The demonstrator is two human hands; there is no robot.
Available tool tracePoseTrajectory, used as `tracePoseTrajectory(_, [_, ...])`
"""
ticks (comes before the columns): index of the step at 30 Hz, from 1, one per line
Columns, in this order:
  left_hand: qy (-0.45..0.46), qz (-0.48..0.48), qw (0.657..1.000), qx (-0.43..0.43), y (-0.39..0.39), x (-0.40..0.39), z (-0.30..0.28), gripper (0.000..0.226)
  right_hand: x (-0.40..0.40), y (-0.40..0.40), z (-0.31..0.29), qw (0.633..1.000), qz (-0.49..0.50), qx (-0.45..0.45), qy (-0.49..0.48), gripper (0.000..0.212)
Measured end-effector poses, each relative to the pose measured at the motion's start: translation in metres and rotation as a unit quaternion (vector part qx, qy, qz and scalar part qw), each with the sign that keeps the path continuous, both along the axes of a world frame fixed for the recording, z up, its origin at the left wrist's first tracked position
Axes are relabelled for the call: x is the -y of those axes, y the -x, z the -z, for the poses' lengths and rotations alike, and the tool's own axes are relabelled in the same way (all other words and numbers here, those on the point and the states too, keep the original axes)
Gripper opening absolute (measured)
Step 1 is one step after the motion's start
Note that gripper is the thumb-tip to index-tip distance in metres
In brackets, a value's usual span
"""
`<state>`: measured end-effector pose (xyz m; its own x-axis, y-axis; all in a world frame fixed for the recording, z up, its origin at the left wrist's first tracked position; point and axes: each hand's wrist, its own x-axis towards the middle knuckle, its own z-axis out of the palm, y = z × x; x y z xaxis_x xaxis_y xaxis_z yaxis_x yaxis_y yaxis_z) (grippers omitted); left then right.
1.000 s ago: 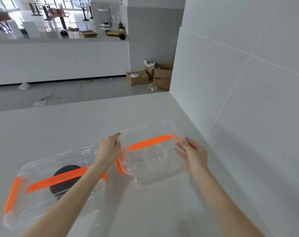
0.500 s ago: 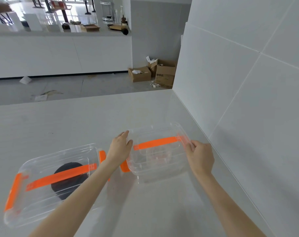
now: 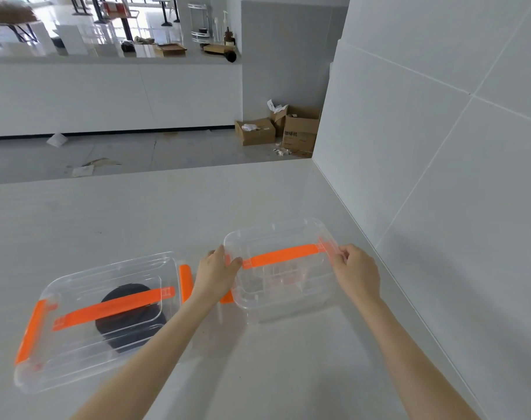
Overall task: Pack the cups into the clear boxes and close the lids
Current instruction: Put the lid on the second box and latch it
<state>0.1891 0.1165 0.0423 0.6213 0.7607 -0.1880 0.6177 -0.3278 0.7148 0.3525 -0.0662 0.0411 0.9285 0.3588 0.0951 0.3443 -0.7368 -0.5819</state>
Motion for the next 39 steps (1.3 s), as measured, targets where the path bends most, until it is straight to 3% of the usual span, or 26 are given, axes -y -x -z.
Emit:
tracePoseTrajectory(7, [0.06, -0.003, 0.998, 0.011, 0.007, 0.008, 0.005, 0.036, 0.002, -0.008, 0.001, 0.998, 0.011, -0.061, -0.002, 0.054])
tracePoseTrajectory(11, [0.058, -0.011, 0.998, 0.015, 0.006, 0.007, 0.003, 0.035, 0.004, -0.008, 0.006, 0.995, 0.016, -0.088, -0.053, 0.05])
tracePoseTrajectory(14, [0.126, -0.04, 0.99, 0.04, 0.007, 0.008, 0.004, 0.048, 0.002, -0.016, 0.006, 0.984, 0.035, -0.145, -0.1, 0.037])
tracePoseTrajectory(16, [0.169, -0.083, 0.981, 0.048, 0.006, 0.01, 0.005, 0.066, -0.001, -0.026, 0.005, 0.963, 0.054, -0.23, -0.132, 0.022])
tracePoseTrajectory(18, [0.16, -0.121, 0.979, 0.033, 0.006, 0.009, 0.005, 0.073, -0.001, -0.032, 0.005, 0.913, 0.071, -0.357, -0.183, 0.024])
tracePoseTrajectory(21, [0.1, -0.145, 0.984, 0.036, 0.009, 0.005, 0.006, 0.05, 0.007, -0.031, 0.005, 0.851, 0.076, -0.472, -0.215, 0.027])
tracePoseTrajectory(24, [0.004, -0.111, 0.993, 0.049, 0.01, 0.006, 0.004, 0.035, 0.011, -0.032, 0.008, 0.878, 0.079, -0.414, -0.227, 0.021])
tracePoseTrajectory(27, [-0.092, -0.059, 0.994, 0.018, 0.005, 0.01, -0.004, 0.038, 0.006, -0.03, 0.006, 0.96, 0.049, -0.229, -0.156, 0.014])
tracePoseTrajectory(29, [-0.11, -0.047, 0.993, 0.0, 0.002, 0.011, -0.006, 0.033, 0.004, -0.025, 0.005, 0.983, 0.017, -0.15, -0.101, 0.025])
tracePoseTrajectory(32, [-0.147, -0.029, 0.988, -0.029, 0.0, 0.014, -0.005, 0.029, 0.002, -0.022, 0.003, 0.995, -0.003, -0.082, -0.048, 0.031])
tracePoseTrajectory(36, [-0.182, -0.019, 0.981, -0.061, -0.001, 0.014, -0.004, 0.042, -0.001, -0.017, -0.001, 0.999, -0.014, -0.03, 0.01, 0.032])
tracePoseTrajectory(39, [-0.211, 0.0, 0.975, -0.073, -0.003, 0.016, -0.003, 0.027, -0.004, -0.013, -0.005, 0.998, -0.01, 0.004, 0.062, 0.035])
